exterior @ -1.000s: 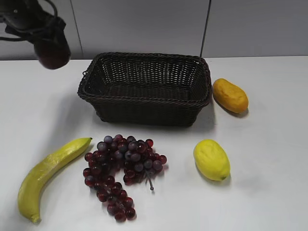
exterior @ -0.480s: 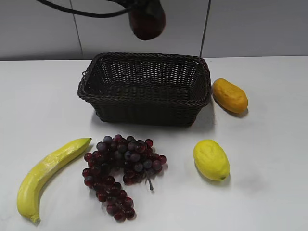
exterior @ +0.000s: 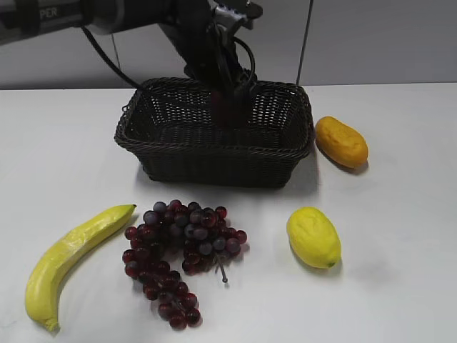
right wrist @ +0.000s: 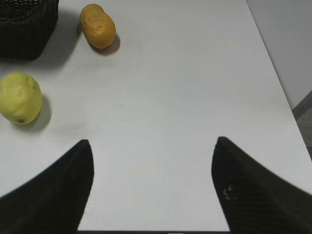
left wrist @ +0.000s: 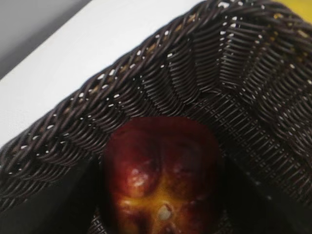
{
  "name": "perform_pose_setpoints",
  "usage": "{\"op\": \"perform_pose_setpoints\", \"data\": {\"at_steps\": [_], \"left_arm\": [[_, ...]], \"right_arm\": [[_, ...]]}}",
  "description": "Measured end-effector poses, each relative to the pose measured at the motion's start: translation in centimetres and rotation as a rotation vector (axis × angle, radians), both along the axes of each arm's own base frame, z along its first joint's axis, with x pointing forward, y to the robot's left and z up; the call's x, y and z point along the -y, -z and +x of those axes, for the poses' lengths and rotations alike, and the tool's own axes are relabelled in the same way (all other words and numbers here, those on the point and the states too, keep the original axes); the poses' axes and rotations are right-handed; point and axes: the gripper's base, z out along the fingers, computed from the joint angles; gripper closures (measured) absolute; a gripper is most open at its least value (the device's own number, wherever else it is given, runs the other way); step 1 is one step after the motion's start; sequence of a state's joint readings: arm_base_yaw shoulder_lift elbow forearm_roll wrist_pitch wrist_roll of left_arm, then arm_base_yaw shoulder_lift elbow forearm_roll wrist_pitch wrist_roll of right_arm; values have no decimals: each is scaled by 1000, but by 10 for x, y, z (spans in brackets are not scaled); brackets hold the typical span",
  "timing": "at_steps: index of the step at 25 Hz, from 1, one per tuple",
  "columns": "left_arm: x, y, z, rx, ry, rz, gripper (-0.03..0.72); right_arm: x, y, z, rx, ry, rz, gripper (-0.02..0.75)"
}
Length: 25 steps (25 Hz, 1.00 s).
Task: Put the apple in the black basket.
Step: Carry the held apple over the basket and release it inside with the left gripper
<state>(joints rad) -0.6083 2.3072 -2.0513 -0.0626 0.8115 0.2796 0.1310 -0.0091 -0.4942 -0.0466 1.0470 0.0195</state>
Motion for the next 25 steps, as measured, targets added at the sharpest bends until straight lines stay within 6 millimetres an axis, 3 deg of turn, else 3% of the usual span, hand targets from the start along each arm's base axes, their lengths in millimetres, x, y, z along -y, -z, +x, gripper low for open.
{"op": "perform_pose_setpoints", "data": {"at_steps": [11, 15, 18, 21, 25], "left_arm": [[0, 40, 7, -56, -8, 38, 134], [-5, 38, 10, -83, -29, 18, 127], [-12, 39, 12, -128, -54, -5, 31], [-19, 36, 14, -178, -66, 4, 25], [-28, 4, 12, -178, -71, -13, 43]], "right_arm": [[0, 0, 0, 0, 0, 0, 165], [0, 0, 0, 0, 0, 0, 165], [0, 0, 0, 0, 0, 0, 165], [0, 0, 0, 0, 0, 0, 165], [0, 0, 0, 0, 0, 0, 165]]}}
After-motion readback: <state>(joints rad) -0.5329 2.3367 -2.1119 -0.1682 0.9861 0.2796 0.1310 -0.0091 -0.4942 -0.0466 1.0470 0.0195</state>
